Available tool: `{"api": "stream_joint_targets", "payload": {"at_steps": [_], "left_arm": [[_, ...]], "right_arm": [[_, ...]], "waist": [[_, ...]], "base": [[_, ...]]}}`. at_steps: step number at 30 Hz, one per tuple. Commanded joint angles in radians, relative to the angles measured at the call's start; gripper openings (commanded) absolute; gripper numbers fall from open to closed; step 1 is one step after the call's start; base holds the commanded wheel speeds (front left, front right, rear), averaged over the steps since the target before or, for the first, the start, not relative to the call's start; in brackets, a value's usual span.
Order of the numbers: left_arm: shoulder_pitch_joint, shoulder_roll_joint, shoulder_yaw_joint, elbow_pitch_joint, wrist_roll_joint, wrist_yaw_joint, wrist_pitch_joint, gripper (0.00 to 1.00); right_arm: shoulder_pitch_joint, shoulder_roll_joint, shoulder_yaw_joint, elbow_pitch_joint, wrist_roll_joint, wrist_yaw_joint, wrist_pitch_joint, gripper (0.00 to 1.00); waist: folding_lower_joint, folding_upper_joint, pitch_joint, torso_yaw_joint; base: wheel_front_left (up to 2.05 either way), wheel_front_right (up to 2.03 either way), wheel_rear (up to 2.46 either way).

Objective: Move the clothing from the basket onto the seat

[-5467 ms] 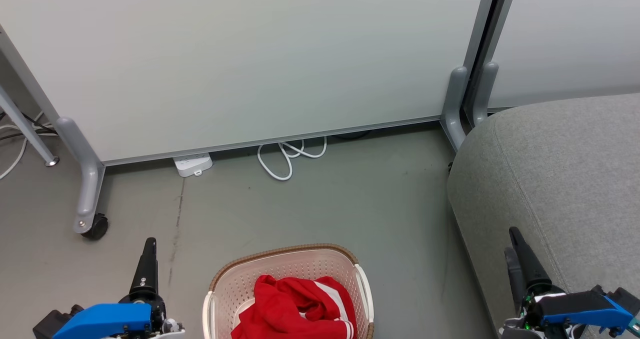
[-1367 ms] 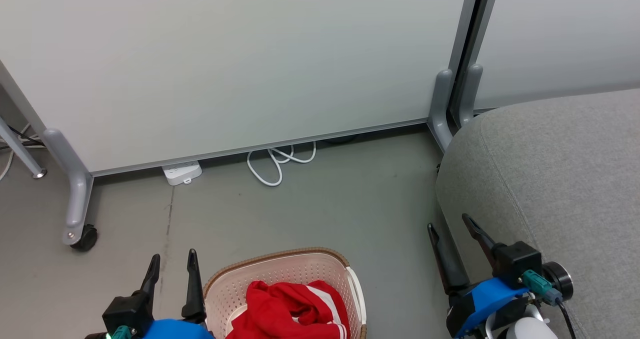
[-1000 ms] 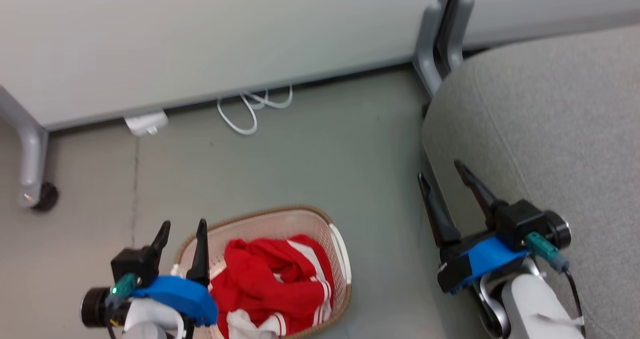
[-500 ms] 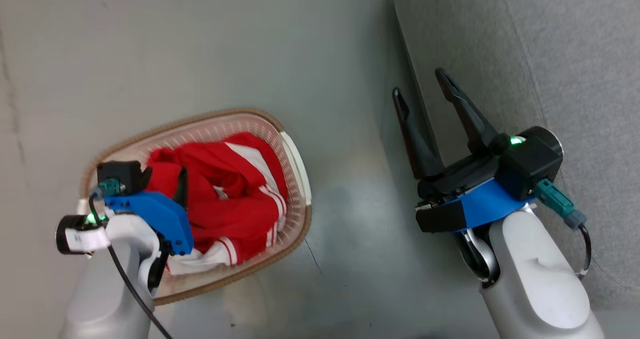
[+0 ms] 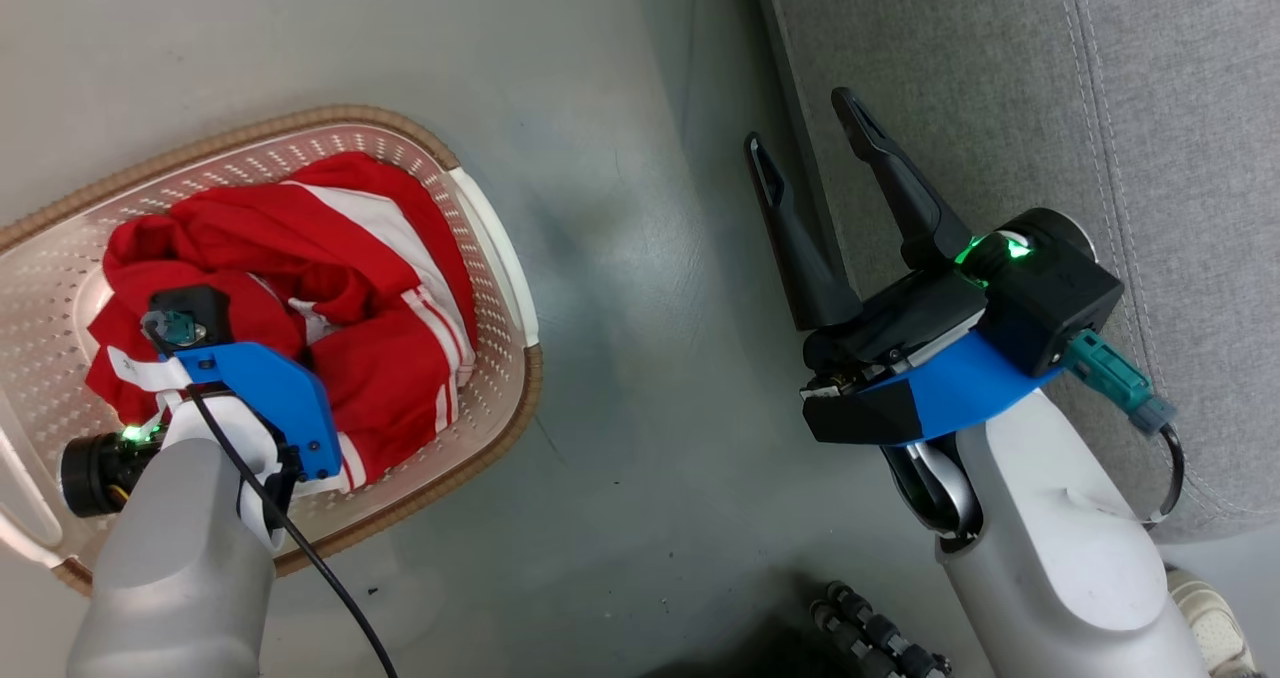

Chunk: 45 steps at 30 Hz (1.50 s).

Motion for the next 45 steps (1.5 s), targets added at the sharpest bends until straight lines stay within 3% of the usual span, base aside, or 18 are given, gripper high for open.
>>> {"api": "stream_joint_targets", "payload": {"at_steps": [1, 6, 7, 8, 9, 25, 41, 45], "left_arm": [[-0.019, 0.008, 0.003, 0.016, -0.001, 0.021, 0.013, 1.00], [-0.040, 0.007, 0.001, 0.059, -0.002, 0.060, 0.060, 1.00], [-0.044, 0.008, -0.002, 0.064, 0.000, 0.062, 0.065, 0.96], [-0.048, 0.009, -0.006, 0.067, 0.002, 0.062, 0.068, 0.27], [-0.050, 0.009, -0.008, 0.069, 0.001, 0.060, 0.071, 0.00], [-0.061, -0.018, -0.025, 0.107, -0.028, 0.029, 0.036, 0.00], [0.021, -0.130, -0.081, 0.210, -0.065, -0.068, -0.094, 0.00], [0.034, -0.140, -0.102, 0.204, -0.073, -0.089, -0.121, 0.00]], "right_arm": [[-0.013, 0.000, 0.004, -0.010, 0.006, 0.000, -0.006, 1.00], [-0.015, 0.000, 0.009, -0.023, 0.018, 0.000, -0.006, 1.00], [-0.017, 0.000, 0.009, -0.025, 0.020, 0.000, -0.006, 1.00], [-0.018, 0.000, 0.010, -0.026, 0.021, 0.000, -0.006, 1.00], [-0.020, 0.000, 0.010, -0.028, 0.023, 0.000, -0.006, 1.00], [-0.014, -0.001, -0.001, 0.005, -0.006, 0.000, -0.006, 1.00], [0.105, -0.002, -0.017, 0.236, -0.106, 0.000, 0.013, 1.00], [0.140, -0.002, -0.030, 0.255, -0.112, 0.000, 0.029, 1.00]], "waist": [[-0.0002, 0.0000, 0.019, -0.011], [-0.0002, 0.0000, 0.034, -0.014], [-0.0002, 0.0000, 0.036, -0.016], [-0.0002, 0.0000, 0.038, -0.017], [-0.0002, 0.0000, 0.040, -0.018], [-0.0002, 0.0000, -0.030, 0.004], [-0.0002, 0.0000, -0.545, 0.126], [-0.0002, 0.0000, -0.626, 0.151]], "base": [[0.00, 0.00, 0.00], [0.00, 0.00, 0.00], [0.00, 0.00, 0.00], [0.00, 0.00, 0.00], [0.00, 0.00, 0.00], [0.00, 0.00, 0.00], [0.00, 0.00, 0.00], [0.00, 0.00, 0.00]]}}
